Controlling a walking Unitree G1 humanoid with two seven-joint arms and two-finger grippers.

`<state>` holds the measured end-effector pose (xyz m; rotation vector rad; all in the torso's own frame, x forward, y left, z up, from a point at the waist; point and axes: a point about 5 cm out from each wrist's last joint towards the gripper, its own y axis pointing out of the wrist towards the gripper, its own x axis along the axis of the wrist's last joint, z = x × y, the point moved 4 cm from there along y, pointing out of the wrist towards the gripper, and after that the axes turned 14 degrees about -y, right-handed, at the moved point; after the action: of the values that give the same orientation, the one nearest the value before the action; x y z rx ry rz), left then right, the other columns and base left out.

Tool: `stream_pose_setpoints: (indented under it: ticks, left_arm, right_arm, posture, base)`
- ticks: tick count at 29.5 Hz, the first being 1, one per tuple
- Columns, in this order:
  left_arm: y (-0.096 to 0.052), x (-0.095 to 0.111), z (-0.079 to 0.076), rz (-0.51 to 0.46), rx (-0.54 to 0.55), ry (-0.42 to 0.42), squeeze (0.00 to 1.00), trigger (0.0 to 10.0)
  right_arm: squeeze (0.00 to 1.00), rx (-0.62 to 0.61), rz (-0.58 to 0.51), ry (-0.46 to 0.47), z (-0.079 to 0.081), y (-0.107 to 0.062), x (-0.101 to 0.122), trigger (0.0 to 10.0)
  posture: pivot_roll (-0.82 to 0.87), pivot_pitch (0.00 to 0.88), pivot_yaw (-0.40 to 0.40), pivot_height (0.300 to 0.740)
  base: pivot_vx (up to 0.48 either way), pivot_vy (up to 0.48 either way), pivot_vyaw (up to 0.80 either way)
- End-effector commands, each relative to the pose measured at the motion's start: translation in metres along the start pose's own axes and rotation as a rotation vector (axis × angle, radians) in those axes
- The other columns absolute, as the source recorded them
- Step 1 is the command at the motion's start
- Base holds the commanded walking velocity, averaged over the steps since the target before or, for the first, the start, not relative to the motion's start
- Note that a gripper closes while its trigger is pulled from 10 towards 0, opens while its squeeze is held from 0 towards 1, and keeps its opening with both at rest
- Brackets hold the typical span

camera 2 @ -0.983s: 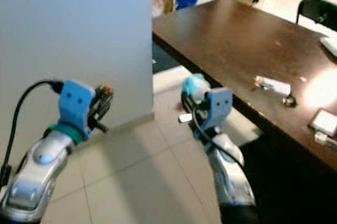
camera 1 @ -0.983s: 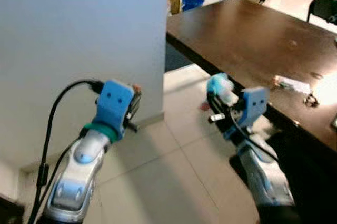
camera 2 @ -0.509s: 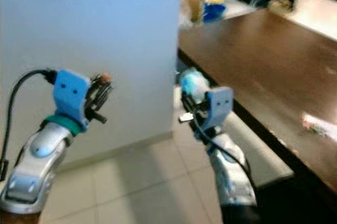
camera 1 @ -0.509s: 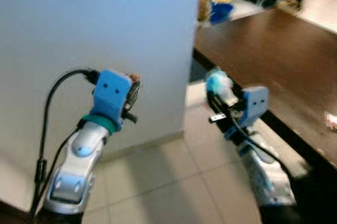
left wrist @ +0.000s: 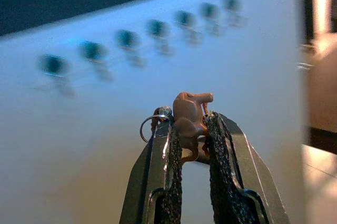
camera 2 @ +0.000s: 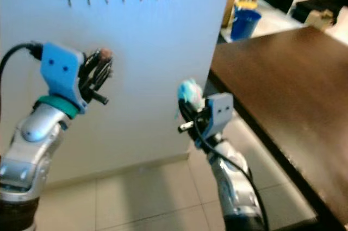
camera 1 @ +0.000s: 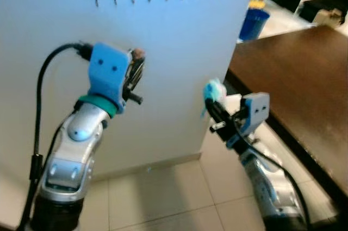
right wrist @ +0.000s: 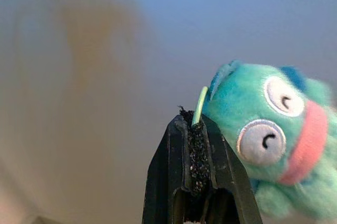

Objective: Hang keys on a hook

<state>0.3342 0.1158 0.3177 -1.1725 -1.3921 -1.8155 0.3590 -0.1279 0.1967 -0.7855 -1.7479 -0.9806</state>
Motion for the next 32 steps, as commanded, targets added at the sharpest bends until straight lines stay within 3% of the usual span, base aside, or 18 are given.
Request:
stream_pose_setpoints:
  ticks: [1,5,8,10,16,32]
  left_arm:
    - [-0.004,-0.003,0.004,0.019,0.011,-0.001,0.0,10.0]
    - [-0.003,0.001,0.002,0.007,0.002,-0.004,0.0,10.0]
    - [-0.002,0.013,0.002,-0.034,-0.005,-0.016,0.0,10.0]
    - [-0.003,0.015,0.002,-0.041,-0.008,-0.014,0.0,10.0]
    - [-0.005,0.016,0.0,-0.043,-0.026,-0.01,0.0,10.0]
    - [-0.005,0.034,0.003,-0.108,-0.062,0.011,0.0,10.0]
  right_arm:
    - [0.0,0.06,-0.007,0.012,0.014,0.003,0.001,10.0]
    - [0.0,0.113,0.0,-0.006,0.022,0.001,0.0,10.0]
    - [0.0,0.311,0.024,0.005,0.053,-0.011,-0.006,10.0]
    - [0.0,0.369,0.029,0.01,0.062,-0.015,-0.007,10.0]
    - [0.0,0.412,0.036,0.016,0.068,-0.02,-0.008,10.0]
    - [0.0,0.401,0.03,0.015,0.064,-0.02,-0.006,10.0]
  posture:
    - [0.04,0.091,0.102,0.74]
    - [0.04,0.092,0.1,0.74]
    - [0.04,0.091,0.097,0.74]
    - [0.04,0.091,0.097,0.74]
    - [0.04,0.092,0.097,0.74]
    - [0.04,0.094,0.095,0.74]
  base:
    - [0.48,0.0,0.0]
    - [0.474,0.0,0.11]
    - [0.273,0.0,0.15]
    - [0.0,0.0,0.0]
    - [0.0,0.0,0.0]
    - [0.0,0.0,0.0]
